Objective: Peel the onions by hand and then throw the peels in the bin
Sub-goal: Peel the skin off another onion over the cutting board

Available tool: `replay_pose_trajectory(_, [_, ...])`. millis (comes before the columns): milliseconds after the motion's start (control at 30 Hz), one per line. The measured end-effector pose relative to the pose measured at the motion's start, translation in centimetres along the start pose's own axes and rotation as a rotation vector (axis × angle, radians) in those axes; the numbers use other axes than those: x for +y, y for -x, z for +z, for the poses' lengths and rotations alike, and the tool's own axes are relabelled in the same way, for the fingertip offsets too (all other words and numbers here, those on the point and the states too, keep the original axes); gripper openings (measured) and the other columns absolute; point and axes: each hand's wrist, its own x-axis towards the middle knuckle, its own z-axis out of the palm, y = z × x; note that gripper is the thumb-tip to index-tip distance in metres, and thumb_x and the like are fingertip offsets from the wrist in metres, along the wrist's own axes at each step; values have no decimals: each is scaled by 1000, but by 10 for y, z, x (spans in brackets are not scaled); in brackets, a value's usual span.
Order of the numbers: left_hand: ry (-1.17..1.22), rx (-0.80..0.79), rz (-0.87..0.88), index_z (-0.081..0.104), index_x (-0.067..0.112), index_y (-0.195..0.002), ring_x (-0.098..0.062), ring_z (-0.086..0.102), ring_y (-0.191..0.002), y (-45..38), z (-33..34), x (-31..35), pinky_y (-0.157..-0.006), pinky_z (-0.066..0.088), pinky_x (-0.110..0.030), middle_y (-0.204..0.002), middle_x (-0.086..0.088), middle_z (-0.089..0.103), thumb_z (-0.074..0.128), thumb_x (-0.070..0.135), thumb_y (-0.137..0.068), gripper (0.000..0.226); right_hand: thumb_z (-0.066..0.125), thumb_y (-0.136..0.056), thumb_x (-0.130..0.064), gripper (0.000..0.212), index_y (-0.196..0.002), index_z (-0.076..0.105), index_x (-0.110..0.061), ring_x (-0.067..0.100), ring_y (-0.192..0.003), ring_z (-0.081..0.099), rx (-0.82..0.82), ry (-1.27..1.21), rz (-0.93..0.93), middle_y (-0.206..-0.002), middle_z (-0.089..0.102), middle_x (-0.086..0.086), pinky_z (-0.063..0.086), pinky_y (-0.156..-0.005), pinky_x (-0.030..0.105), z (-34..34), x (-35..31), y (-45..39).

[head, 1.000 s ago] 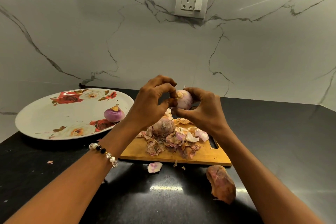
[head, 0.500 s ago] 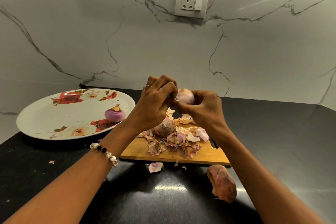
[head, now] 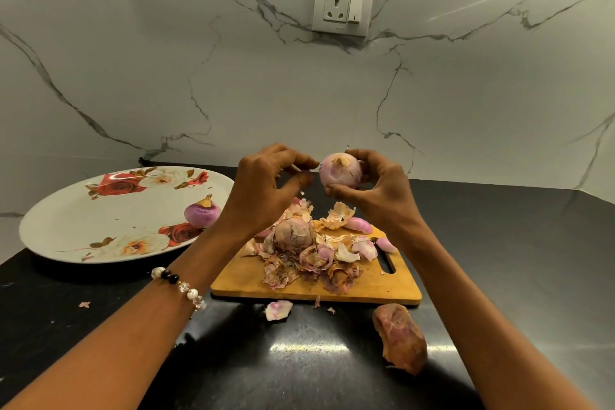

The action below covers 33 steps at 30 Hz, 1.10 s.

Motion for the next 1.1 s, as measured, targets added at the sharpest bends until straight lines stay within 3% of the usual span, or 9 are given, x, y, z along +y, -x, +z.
replay_pose_trajectory(100, [-75,-62,145,73,8,-99,-13,60,-87,-1,0,2,-73,50,-13,-98,-6,67,75,14,-78,22,87,-64,-20,68,-123,59,-4,14,-93,66,-36,-42,21,-107,66,5,57,-78,21,0,-1,2])
replay_pose_trajectory(200, [-122,-110,179,72,8,-96,-14,62,-86,1,1,-1,-74,51,-17,-97,-7,67,76,10,-77,20,85,-61,-27,71,-122,61,-1,13,-91,69,-95,-60,31,-105,69,6,57,-77,20,0,-2,3])
replay_pose_trajectory(300, [23,-37,58,72,7,-95,-6,61,-77,0,-1,1,-70,49,-6,-91,-1,69,73,11,-80,16,85,-57,-34,75,-121,63,-2,14,-92,69,-126,-50,11,-106,69,6,58,-78,24,-1,-4,4])
replay_pose_trajectory(400, [121,4,-136,72,9,-98,-2,63,-74,-1,-1,8,-65,51,-8,-88,4,68,71,25,-81,24,83,-55,-42,79,-122,62,-5,12,-94,67,-137,-15,-41,-106,68,3,57,-79,22,0,-8,5])
replay_pose_trajectory(533, [188,-74,-321,70,11,-111,-10,68,-86,1,2,6,-78,58,-24,-102,-2,71,73,22,-81,32,86,-58,-36,77,-124,60,-6,8,-98,64,-133,74,-117,-111,66,2,54,-82,15,1,-7,5])
replay_pose_trajectory(633, [217,-91,-401,67,7,-116,-16,70,-91,3,2,3,-78,59,-38,-109,-8,71,73,14,-82,35,89,-62,-24,73,-126,59,-5,10,-101,62,-132,116,-155,-112,63,0,54,-82,13,3,-5,6])
replay_pose_trajectory(833, [308,-154,-423,67,5,-117,-18,71,-88,4,1,3,-74,60,-43,-108,-10,71,71,13,-84,34,89,-65,-18,70,-126,58,-4,-2,-93,57,-139,145,-202,-110,58,-3,48,-75,4,5,-2,6])
replay_pose_trajectory(1000, [359,-117,-403,63,8,-122,-17,70,-94,3,0,5,-76,60,-41,-112,-9,70,72,20,-80,45,87,-63,-31,75,-127,59,-4,10,-101,63,-142,75,-152,-115,64,2,54,-84,16,2,0,5])
replay_pose_trajectory(1100, [313,-72,-264,68,14,-114,-9,70,-91,1,-5,9,-75,60,-31,-106,-3,72,73,24,-77,38,80,-64,-34,68,-124,62,-6,18,-97,67,-180,-136,-14,-111,68,8,58,-81,27,-3,-3,5])
